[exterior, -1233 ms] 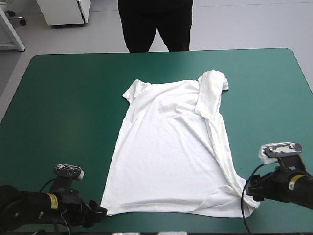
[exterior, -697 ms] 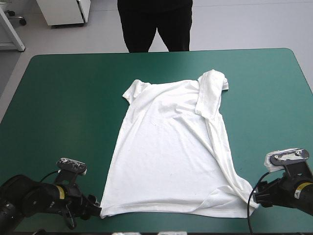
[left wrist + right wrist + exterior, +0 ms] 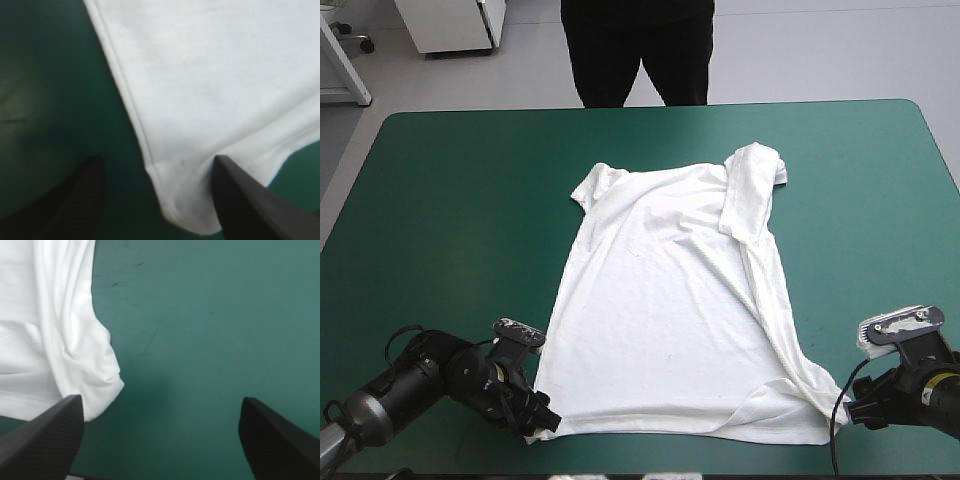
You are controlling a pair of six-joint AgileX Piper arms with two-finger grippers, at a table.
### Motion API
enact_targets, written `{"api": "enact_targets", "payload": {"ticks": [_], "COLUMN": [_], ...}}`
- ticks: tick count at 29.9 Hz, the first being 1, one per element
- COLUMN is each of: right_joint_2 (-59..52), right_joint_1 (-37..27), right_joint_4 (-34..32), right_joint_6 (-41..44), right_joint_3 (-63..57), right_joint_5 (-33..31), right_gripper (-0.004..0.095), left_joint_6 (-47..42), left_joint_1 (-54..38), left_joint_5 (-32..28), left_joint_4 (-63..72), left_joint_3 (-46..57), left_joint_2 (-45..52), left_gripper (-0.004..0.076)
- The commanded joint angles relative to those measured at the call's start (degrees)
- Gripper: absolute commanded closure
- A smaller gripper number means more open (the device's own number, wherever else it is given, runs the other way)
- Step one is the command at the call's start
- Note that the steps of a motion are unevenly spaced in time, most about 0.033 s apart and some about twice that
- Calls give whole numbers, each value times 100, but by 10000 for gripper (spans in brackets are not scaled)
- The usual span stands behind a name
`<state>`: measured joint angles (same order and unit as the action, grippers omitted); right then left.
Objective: Fold the cloth
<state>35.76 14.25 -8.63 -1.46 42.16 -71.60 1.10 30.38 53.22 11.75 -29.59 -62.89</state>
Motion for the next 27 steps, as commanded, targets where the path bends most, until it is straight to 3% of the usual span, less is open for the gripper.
{"api": "enact_targets", "payload": {"ticks": [1, 6, 10, 12, 19, 27], "right_joint_2": [97, 241, 365, 401, 413, 509], "right_joint_1": [6, 54, 132, 132, 132, 132], "right_joint_4": [123, 428, 612, 720, 1147, 1109], "right_joint_6": [-537, -1008, -1242, -1311, -1316, -1232], "right_joint_3": [119, 119, 64, -50, -793, -1192], "right_joint_5": [13, 13, 13, 13, 42, 719], "right_gripper": [115, 115, 115, 115, 118, 210], "left_joint_6": [120, 135, 160, 199, 199, 199], "left_joint_1": [45, 45, 45, 45, 45, 45], "left_joint_5": [-323, -433, -585, -597, -597, -595], "left_joint_4": [421, 420, 434, 434, 434, 477], "left_joint_3": [-10, -10, -10, -10, -10, -10], "left_joint_2": [-306, -562, -665, -665, -665, -665], "left_gripper": [335, 481, 675, 731, 733, 733]}}
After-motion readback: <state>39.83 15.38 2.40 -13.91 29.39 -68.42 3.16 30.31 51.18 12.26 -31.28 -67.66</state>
